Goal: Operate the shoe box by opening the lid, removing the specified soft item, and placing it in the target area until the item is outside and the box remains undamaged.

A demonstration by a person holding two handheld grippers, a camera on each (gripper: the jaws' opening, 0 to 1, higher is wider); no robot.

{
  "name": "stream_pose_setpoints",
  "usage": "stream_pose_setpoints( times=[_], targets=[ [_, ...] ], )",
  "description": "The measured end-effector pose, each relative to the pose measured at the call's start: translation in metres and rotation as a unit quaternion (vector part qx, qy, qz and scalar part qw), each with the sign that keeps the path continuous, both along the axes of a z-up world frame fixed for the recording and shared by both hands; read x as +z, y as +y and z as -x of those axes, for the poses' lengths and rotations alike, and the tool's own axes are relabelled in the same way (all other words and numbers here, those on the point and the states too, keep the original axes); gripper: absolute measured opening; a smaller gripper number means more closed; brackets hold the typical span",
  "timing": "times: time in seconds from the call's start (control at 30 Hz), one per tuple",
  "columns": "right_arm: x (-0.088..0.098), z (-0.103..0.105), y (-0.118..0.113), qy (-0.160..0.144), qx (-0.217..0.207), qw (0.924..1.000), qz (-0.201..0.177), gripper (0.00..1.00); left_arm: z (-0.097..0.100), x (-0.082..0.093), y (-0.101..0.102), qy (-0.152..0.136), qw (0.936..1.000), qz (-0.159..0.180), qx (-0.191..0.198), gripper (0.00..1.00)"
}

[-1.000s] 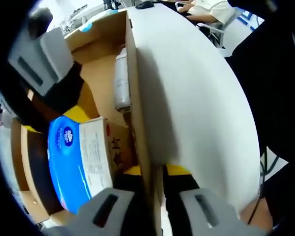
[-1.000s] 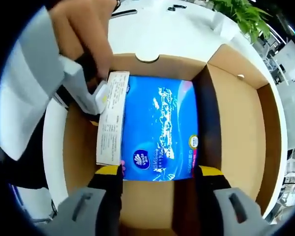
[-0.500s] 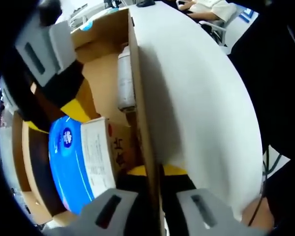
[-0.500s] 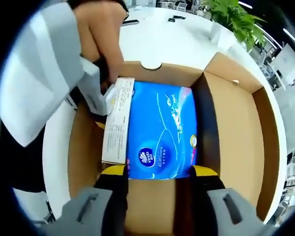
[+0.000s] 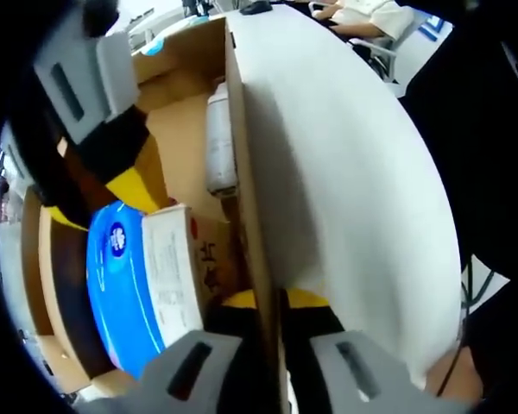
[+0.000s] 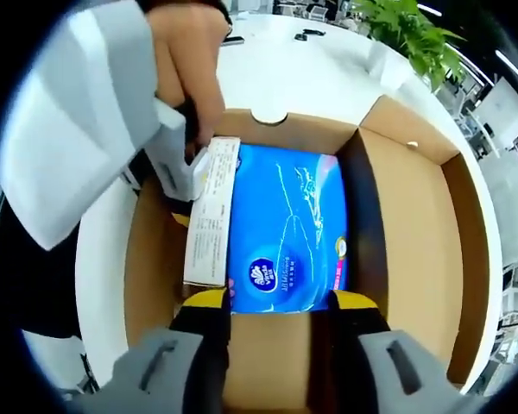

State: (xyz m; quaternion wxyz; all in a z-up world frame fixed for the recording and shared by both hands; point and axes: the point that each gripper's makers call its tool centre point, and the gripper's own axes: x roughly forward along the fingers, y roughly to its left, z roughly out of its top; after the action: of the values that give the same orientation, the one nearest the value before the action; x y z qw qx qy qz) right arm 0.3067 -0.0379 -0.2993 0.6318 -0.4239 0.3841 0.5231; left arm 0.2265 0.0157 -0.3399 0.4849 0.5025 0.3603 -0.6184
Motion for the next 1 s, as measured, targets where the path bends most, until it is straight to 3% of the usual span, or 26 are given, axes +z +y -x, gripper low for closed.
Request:
stream_pose_setpoints(
  times=[0.3, 1.0],
  targets=[
    [0.001, 0.003, -0.015, 0.003, -0.008, 1.0, -0.003, 0.43, 0.001, 0.0, 0.0, 0.001, 1.0, 0.001, 0.004, 0.06],
    [0.001, 0.024, -0.091, 0.015, -0.043, 0.9982, 0.038, 0.45, 0.001, -0.001, 0.0, 0.002, 1.0, 0.002, 0.003, 0.05]
  ],
)
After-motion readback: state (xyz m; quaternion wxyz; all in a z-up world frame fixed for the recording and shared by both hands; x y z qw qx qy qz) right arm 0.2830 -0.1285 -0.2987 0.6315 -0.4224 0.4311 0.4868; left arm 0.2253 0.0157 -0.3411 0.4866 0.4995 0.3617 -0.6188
